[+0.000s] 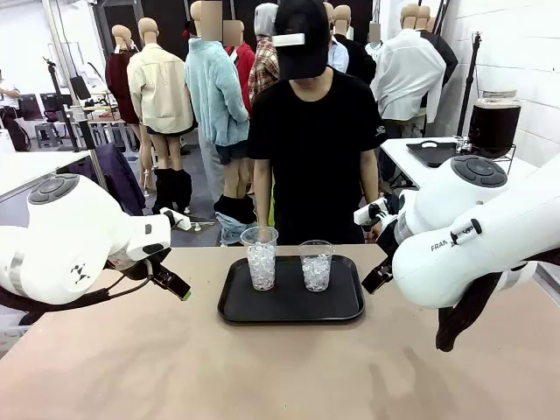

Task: Pour the drink into the iced cup.
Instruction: Pick up the iced cup indicated by the human and present it to them.

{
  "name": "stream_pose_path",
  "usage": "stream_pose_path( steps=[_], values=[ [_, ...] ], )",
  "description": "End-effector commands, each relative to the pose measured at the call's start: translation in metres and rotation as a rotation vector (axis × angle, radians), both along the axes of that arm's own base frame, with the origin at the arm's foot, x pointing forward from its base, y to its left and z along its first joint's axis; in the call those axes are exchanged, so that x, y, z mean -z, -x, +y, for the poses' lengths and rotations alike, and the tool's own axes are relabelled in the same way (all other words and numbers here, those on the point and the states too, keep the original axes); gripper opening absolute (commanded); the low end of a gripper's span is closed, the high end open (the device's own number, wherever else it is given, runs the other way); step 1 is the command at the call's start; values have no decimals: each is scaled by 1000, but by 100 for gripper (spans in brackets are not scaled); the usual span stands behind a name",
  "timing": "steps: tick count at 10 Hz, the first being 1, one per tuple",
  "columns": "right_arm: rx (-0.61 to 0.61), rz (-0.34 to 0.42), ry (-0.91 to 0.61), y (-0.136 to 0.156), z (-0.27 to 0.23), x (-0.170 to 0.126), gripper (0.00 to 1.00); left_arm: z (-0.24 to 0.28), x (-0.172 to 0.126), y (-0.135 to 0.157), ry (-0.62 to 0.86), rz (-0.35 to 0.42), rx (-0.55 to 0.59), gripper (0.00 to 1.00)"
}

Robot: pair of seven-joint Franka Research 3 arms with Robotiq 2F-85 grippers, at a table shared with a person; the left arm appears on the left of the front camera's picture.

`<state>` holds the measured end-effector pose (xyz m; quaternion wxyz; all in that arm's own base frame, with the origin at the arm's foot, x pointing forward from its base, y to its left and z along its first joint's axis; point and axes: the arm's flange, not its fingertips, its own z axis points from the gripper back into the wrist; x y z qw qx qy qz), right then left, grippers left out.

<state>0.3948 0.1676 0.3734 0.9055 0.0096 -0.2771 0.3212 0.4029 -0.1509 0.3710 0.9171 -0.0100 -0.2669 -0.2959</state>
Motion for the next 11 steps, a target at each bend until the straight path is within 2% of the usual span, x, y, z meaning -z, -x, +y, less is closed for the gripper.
stream_pose_path(
  steps=[1, 11],
  values=[
    [0, 0, 0, 0, 0, 0, 100, 0, 0, 0, 0, -1, 0, 100],
    [0, 0, 0, 0, 0, 0, 100, 0, 0, 0, 0, -1, 0, 100]
  ],
)
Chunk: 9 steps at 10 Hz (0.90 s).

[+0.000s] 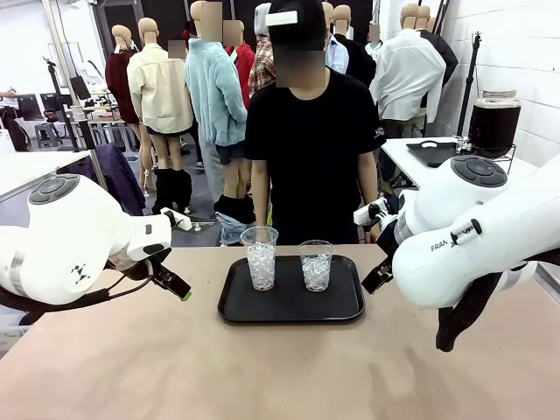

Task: Pour the drink into the iced cup.
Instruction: Pick up the iced cup indicated by the human and present it to them.

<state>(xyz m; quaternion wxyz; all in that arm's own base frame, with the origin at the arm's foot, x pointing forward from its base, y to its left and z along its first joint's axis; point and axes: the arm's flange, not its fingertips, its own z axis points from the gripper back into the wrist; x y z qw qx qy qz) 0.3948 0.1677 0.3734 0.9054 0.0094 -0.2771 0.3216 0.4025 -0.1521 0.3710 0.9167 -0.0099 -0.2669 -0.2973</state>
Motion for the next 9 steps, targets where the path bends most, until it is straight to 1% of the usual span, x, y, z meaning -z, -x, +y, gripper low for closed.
stream_pose_path(
  steps=[1, 9],
  values=[
    [1, 0, -1, 0, 0, 0, 100, 1, 0, 0, 1, 0, -3, 100],
    [1, 0, -1, 0, 0, 0, 100, 1, 0, 0, 1, 0, -3, 100]
  ],
)
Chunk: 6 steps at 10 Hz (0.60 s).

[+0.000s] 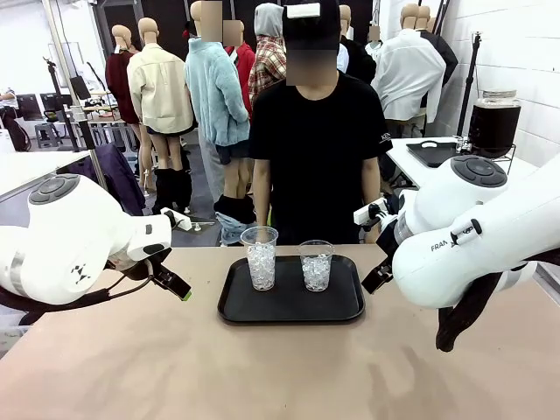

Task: Pour the drink into the iced cup.
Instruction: Pick up the iced cup indicated by the human and present it to them.

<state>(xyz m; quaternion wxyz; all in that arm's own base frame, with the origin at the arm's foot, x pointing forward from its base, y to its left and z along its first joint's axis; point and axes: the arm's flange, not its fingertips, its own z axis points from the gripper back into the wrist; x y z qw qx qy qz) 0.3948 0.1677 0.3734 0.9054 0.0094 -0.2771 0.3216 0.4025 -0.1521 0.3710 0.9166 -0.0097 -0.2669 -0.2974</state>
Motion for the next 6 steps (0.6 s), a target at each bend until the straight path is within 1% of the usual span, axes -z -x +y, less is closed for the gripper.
stream_pose_path(
  steps=[1, 6],
  values=[
    [1, 0, -1, 0, 0, 0, 100, 1, 0, 0, 2, 0, -3, 100],
    [1, 0, -1, 0, 0, 0, 100, 1, 0, 0, 2, 0, -3, 100]
  ],
)
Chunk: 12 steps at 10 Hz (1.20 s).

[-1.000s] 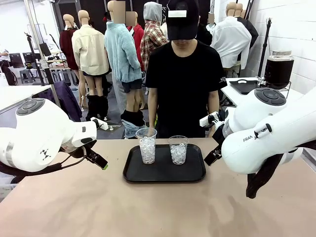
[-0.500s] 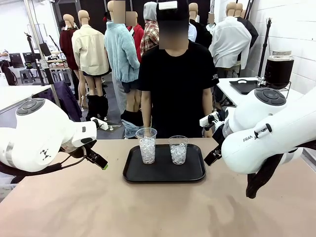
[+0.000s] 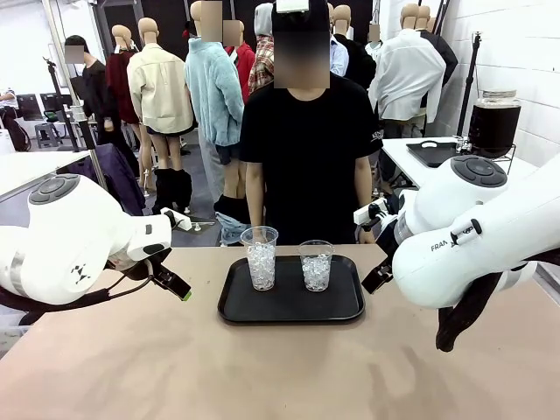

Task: Pour the drink into the iced cup.
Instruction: Pick up the iced cup indicated by the human and present it to them.

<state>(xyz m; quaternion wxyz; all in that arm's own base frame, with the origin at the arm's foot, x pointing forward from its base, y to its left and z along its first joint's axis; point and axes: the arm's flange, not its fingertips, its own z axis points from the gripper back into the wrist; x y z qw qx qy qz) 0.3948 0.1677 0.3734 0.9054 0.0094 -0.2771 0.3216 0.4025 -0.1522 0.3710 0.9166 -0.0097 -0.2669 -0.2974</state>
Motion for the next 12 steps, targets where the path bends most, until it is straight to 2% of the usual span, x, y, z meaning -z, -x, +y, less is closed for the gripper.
stream_pose_path(
  steps=[1, 12],
  values=[
    [1, 0, -1, 0, 0, 0, 100, 1, 0, 0, 2, 0, -3, 100],
    [1, 0, -1, 0, 0, 0, 100, 1, 0, 0, 2, 0, -3, 100]
  ],
)
